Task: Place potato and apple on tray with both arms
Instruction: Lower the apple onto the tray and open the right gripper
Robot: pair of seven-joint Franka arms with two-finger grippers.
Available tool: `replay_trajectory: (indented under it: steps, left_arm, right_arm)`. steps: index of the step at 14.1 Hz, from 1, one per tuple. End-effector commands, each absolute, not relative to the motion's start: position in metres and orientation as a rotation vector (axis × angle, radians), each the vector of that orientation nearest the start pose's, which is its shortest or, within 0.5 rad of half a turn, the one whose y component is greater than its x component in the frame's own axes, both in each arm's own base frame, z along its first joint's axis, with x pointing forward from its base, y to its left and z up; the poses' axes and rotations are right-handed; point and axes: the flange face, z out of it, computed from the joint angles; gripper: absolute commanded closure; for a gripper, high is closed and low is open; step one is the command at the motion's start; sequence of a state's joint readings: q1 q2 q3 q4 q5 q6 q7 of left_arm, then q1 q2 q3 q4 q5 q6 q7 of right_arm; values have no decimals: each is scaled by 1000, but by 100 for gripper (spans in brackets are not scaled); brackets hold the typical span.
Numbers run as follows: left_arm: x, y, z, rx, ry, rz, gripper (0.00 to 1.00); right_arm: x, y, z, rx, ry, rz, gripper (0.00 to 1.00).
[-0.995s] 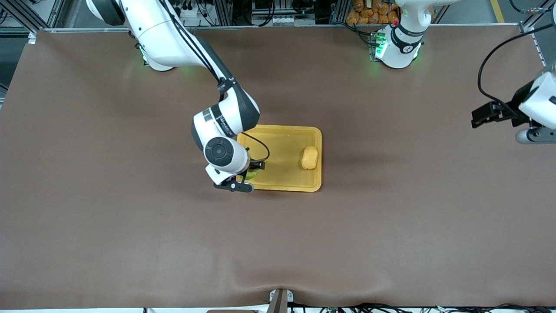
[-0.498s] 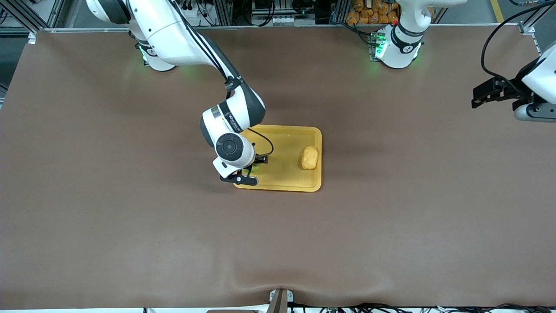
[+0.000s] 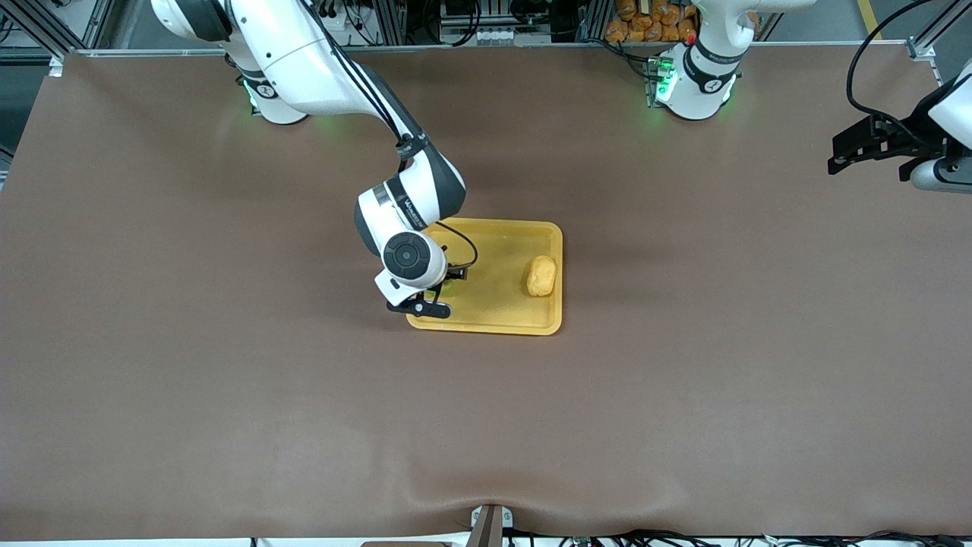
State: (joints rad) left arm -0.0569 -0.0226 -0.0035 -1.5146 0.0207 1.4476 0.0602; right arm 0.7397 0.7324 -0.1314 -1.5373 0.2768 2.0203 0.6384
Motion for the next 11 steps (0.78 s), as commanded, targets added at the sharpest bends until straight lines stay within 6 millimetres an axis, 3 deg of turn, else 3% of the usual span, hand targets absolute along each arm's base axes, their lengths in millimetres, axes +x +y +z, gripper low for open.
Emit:
replay_trajectory:
  steps: [1,5,8,11]
  left_arm:
    - [533,-28,661,-3112,201,60,0]
    - [526,-38,661,-3106,229,93,0]
    - [527,-40,660,-3106,236,98,0]
    - [528,-37,660,-3092,266,98,0]
  right_arm:
    - [534,416,216,-3115,323,432,0]
    - [544,415,231,-3102,328,396,0]
    - [562,419,264,-3078,316,331,0]
    - [591,397,303,-3072,358,359,0]
